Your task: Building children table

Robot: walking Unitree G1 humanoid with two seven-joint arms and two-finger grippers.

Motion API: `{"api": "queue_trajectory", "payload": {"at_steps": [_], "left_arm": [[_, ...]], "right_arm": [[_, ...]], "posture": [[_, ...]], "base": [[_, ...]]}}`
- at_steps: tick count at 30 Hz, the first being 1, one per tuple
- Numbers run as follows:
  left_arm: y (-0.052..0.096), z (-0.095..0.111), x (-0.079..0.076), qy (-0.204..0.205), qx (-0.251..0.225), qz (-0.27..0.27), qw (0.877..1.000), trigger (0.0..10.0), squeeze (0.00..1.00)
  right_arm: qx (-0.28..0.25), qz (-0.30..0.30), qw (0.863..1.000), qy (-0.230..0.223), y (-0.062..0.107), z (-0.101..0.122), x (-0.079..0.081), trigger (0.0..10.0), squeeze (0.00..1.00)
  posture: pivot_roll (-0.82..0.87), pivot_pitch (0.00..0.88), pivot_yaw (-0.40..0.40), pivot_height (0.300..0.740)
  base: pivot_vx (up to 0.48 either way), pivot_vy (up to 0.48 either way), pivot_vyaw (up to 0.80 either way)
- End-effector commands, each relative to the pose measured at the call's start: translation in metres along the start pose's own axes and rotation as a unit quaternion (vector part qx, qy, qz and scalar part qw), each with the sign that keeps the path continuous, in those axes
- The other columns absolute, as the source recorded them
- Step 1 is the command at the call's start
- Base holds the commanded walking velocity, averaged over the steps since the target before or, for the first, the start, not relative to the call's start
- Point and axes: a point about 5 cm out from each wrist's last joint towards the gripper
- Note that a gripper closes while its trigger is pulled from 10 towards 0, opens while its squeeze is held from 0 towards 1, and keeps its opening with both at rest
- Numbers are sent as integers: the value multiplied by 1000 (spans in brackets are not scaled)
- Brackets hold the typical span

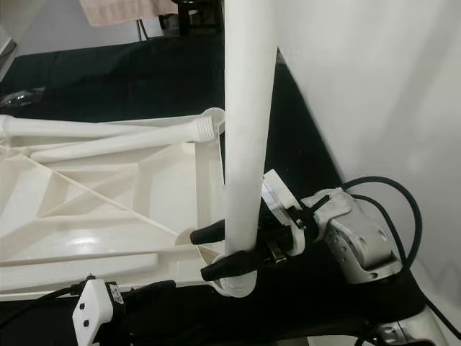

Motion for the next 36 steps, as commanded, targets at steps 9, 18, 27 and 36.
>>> {"api": "queue_trajectory", "payload": {"at_steps": [9,18,27,36], "left_arm": [[2,0,0,2,10,-2,1000,10000,0],[1,1,0,1,9,-3,1000,10000,0],[2,1,0,0,11,-2,1000,10000,0],[2,1,-1,0,10,-2,1000,10000,0]], "right_arm": [[-6,-8,1000,-4,-9,-2,-2,10000,0],[43,-76,995,49,-10,-14,-16,10000,0],[21,-167,977,130,-20,-3,-39,10000,0],[50,-51,992,101,-25,-8,-26,10000,0]], "posture": [[9,262,41,740],[9,265,38,740],[14,266,41,740],[14,268,33,740]], "base": [[0,0,0],[0,0,0],[0,0,0],[0,0,0]]}}
Point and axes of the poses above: a point about 5 cm out from each wrist's last joint towards the gripper, its own y axis pointing back from the gripper into the wrist, its own z axis along the axis of the wrist's last joint, x = y × z, and after that the axes turned 3 degrees about y, right-handed
